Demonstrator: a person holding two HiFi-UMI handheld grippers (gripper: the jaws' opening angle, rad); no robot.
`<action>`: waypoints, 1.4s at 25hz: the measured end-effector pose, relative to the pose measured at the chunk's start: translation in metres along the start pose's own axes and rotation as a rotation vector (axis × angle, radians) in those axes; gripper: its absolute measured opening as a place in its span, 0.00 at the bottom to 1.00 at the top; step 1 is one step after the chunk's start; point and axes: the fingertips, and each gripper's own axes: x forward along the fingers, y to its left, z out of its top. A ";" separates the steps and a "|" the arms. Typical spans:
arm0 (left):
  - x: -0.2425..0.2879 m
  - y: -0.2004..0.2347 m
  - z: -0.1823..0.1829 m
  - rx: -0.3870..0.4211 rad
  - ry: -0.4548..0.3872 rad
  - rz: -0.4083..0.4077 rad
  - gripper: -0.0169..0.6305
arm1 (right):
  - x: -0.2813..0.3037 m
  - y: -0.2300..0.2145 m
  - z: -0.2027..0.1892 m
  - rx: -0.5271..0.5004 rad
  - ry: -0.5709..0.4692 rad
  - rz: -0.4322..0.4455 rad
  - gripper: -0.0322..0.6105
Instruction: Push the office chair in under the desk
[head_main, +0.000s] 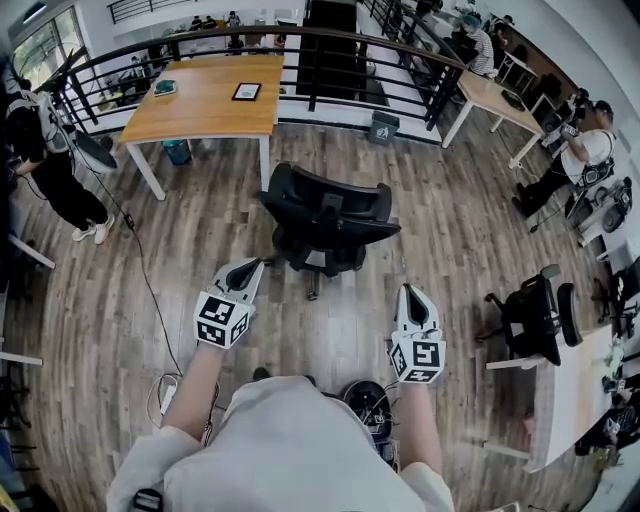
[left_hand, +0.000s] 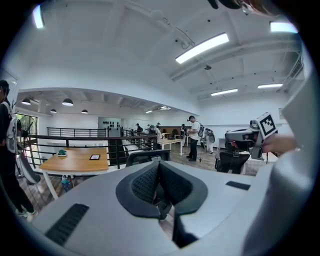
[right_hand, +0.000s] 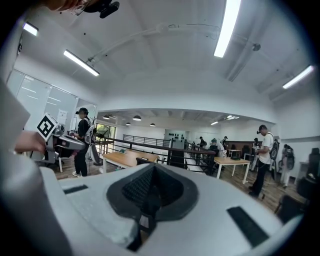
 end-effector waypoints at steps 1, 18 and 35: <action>0.002 -0.001 0.000 -0.002 0.001 0.002 0.02 | 0.001 -0.003 -0.002 -0.002 0.003 0.005 0.05; 0.033 -0.019 -0.017 -0.027 0.025 0.078 0.16 | 0.033 -0.026 -0.031 -0.058 0.040 0.142 0.15; 0.125 0.058 -0.026 -0.011 0.090 0.002 0.24 | 0.141 -0.030 -0.056 -0.069 0.148 0.127 0.28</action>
